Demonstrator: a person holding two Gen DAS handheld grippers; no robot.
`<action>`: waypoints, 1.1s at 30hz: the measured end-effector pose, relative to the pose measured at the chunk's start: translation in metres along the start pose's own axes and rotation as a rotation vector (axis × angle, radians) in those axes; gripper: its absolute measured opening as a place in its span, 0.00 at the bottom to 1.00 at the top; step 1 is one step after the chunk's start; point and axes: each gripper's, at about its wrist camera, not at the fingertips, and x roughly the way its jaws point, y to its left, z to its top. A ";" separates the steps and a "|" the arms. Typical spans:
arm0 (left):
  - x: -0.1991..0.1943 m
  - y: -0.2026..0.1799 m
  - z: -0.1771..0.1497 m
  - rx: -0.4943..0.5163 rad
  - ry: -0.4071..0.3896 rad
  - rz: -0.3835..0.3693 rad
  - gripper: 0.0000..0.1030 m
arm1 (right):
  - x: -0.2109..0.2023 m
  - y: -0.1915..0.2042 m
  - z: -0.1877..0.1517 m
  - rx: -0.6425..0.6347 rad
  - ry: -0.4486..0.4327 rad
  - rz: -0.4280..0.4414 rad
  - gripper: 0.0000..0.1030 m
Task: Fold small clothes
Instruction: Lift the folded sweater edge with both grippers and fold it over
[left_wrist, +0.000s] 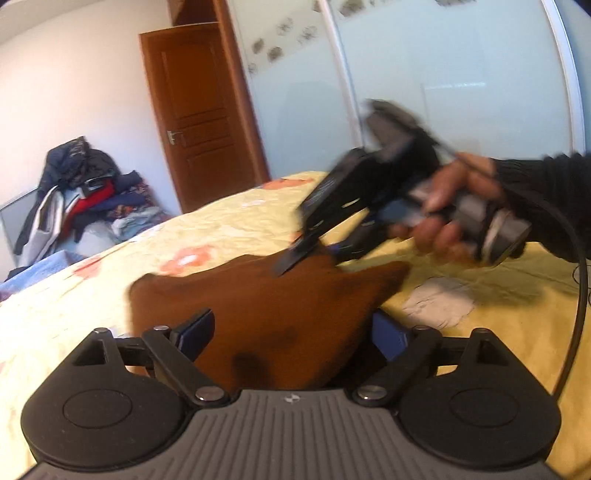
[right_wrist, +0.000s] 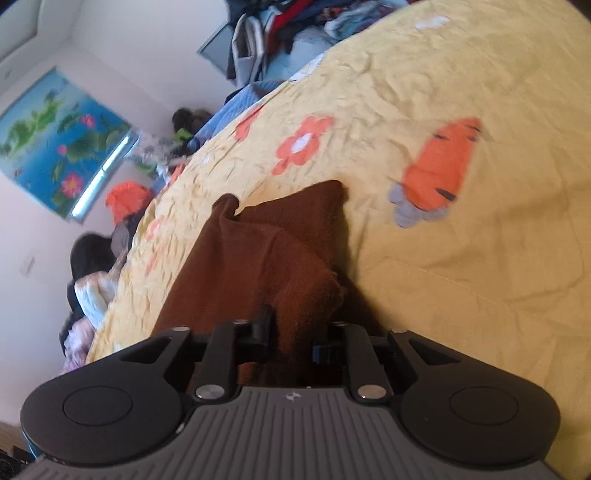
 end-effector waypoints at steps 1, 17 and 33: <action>-0.007 0.012 -0.004 -0.020 0.016 0.019 0.89 | -0.007 -0.004 0.000 0.047 -0.021 0.022 0.46; 0.003 0.128 -0.036 -0.642 0.192 -0.048 0.89 | -0.046 0.099 -0.057 -0.238 -0.037 -0.127 0.69; 0.015 0.150 -0.063 -0.957 0.288 -0.225 0.89 | -0.059 0.051 -0.078 -0.022 -0.042 -0.111 0.80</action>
